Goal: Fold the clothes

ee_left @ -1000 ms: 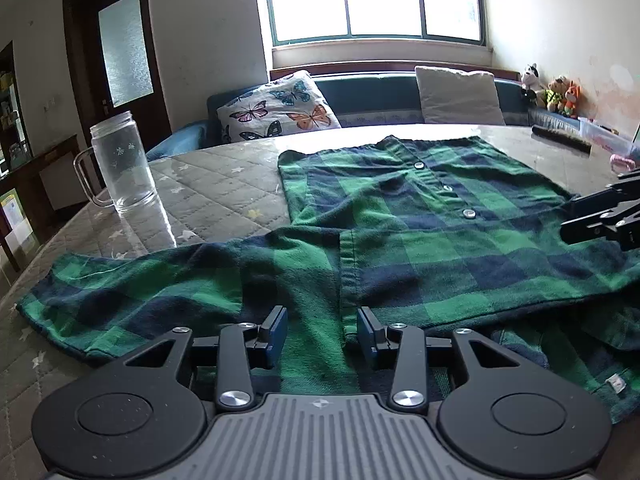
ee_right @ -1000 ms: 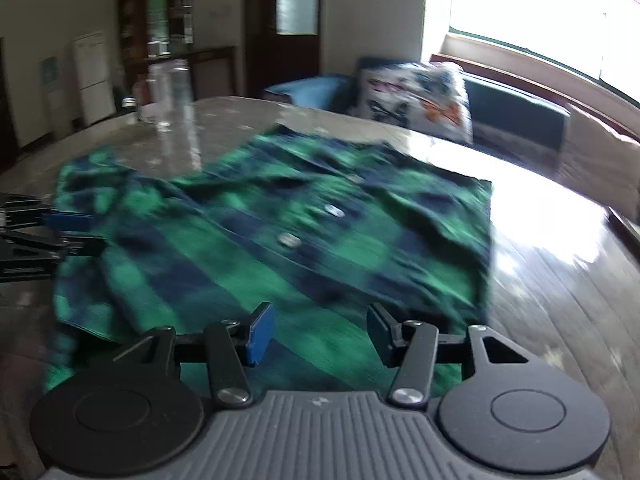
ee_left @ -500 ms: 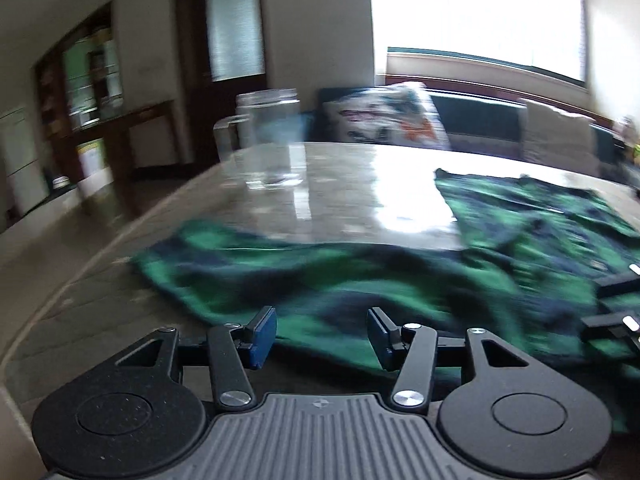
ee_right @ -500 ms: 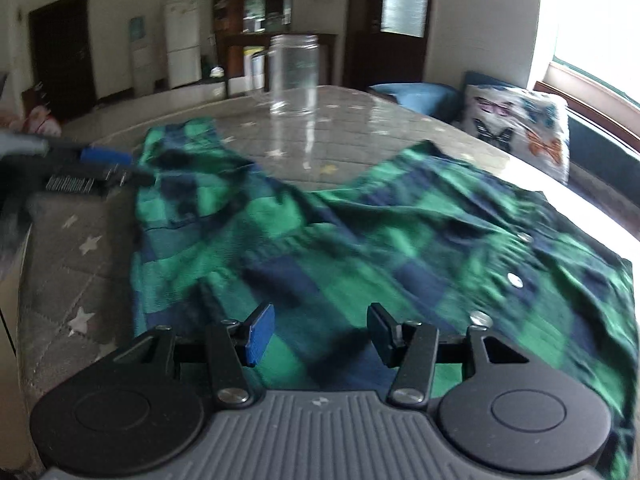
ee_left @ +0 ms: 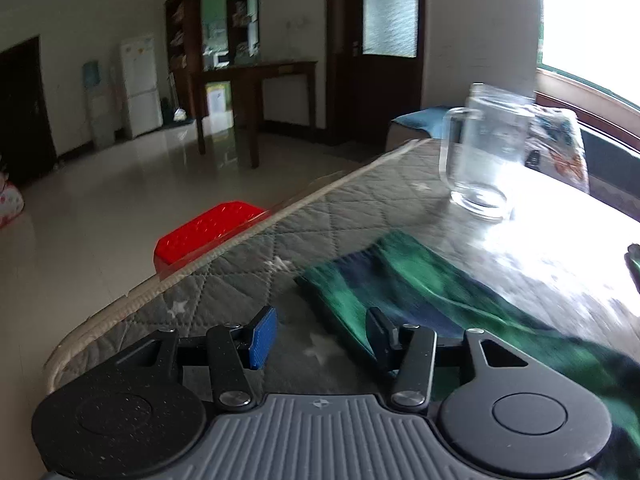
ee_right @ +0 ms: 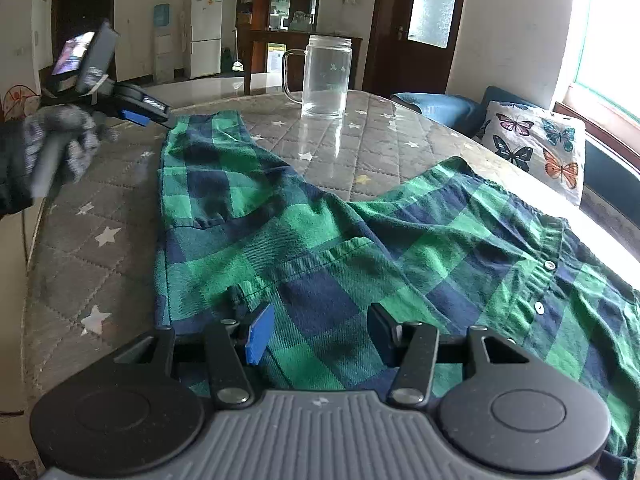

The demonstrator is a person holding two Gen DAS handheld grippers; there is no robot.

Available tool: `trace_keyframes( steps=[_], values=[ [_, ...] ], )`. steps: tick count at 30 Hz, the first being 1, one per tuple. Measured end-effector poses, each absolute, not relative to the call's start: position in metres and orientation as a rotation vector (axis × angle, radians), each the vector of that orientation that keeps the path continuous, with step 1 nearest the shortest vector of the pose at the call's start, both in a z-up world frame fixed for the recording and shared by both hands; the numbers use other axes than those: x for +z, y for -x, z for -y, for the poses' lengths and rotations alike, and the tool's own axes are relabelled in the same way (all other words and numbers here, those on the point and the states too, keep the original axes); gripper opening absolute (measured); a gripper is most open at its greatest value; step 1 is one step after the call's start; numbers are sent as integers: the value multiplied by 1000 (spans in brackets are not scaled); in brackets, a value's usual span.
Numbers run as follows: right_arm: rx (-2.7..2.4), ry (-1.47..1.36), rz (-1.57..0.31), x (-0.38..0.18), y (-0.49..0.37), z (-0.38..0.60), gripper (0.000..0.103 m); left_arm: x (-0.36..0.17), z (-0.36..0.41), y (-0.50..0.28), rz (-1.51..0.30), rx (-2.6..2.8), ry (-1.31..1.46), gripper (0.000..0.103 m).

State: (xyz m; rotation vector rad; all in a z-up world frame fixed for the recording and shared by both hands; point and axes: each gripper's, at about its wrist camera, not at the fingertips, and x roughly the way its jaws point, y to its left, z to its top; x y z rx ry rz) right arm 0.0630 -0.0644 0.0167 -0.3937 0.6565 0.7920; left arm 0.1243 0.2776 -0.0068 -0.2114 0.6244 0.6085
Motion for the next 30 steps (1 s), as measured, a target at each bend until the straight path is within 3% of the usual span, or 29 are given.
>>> trace_keyframes(
  steps=[3, 6, 8, 11, 20, 30],
  values=[
    [794, 390, -655, 19, -62, 67, 53, -11, -291, -133, -635, 603, 242, 50],
    [794, 379, -650, 22, -62, 70, 53, -13, -297, -141, -641, 597, 247, 40],
    [793, 370, -645, 24, -62, 73, 53, -13, -298, -145, -635, 594, 232, 18],
    [786, 359, -643, 26, -60, 78, 53, -11, -302, -147, -630, 584, 242, 9],
    [738, 277, -649, 33, -59, 103, 53, 44, -261, -127, -462, 452, 282, 4],
    [663, 85, -630, 52, -59, 154, 53, 121, -122, -81, -284, 49, 211, 4]
  ],
)
